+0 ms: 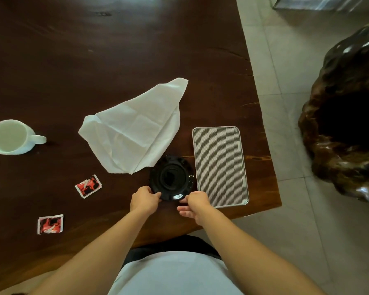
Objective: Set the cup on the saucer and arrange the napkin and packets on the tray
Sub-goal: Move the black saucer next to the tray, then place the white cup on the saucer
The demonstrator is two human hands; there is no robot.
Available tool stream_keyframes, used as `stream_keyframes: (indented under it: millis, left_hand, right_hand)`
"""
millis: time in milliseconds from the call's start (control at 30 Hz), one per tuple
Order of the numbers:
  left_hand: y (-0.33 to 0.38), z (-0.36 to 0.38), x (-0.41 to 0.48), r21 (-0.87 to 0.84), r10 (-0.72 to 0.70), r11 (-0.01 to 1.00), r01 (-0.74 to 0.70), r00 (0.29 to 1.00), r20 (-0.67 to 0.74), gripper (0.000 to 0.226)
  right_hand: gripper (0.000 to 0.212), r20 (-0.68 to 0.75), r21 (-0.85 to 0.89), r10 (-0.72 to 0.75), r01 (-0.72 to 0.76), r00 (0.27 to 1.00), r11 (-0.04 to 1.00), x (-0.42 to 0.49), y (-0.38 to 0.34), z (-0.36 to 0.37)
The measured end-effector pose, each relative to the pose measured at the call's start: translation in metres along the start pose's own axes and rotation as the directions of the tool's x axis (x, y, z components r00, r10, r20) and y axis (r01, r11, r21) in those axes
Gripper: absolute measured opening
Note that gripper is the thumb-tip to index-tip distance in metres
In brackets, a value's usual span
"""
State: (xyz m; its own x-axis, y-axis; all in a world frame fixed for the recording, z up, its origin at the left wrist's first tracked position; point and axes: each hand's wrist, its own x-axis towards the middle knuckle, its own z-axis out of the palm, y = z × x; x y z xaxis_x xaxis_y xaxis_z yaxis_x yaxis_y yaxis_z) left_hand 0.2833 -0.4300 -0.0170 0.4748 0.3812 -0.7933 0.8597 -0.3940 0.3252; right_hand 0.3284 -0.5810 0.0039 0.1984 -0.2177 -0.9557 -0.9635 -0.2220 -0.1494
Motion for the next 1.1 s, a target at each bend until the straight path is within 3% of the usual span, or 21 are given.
stream_keyframes:
  millis: [100, 233, 367, 600, 800, 1100]
  left_hand:
    - [-0.002, -0.004, -0.003, 0.008, 0.014, 1.000, -0.014, 1.000, 0.015, 0.016]
    - [-0.010, -0.018, -0.013, 0.008, 0.017, 1.000, -0.017, 1.000, 0.014, 0.018]
    - [-0.024, -0.038, -0.030, 0.069, 0.046, 0.997, -0.042, 0.997, -0.058, 0.014]
    - [-0.059, -0.106, -0.054, 0.122, 0.049, 0.992, -0.022, 0.973, -0.227, 0.011]
    - [-0.092, -0.171, -0.059, 0.032, -0.048, 0.998, 0.062, 0.942, -0.331, 0.007]
    - [-0.115, -0.260, -0.036, -0.137, -0.120, 0.988, 0.073, 0.921, -0.370, 0.006]
  right_hand:
    - [0.031, -0.026, -0.045, -0.009, 0.008, 1.000, 0.999, -0.006, -0.001, -0.004]
    - [0.017, -0.142, -0.240, -0.231, 0.193, 0.963, 0.951, -0.010, 0.001, -0.007]
    - [0.013, -0.099, -0.323, -0.391, 0.342, 0.915, 0.882, -0.021, -0.001, 0.007]
    - [0.015, 0.173, -0.507, -0.578, 0.575, 0.798, 0.642, -0.050, -0.016, 0.073]
    - [0.009, 0.378, -0.564, -0.598, 0.688, 0.707, 0.457, -0.084, -0.040, 0.137]
    - [0.021, 0.518, -0.600, -0.603, 0.760, 0.607, 0.249, -0.132, -0.097, 0.231]
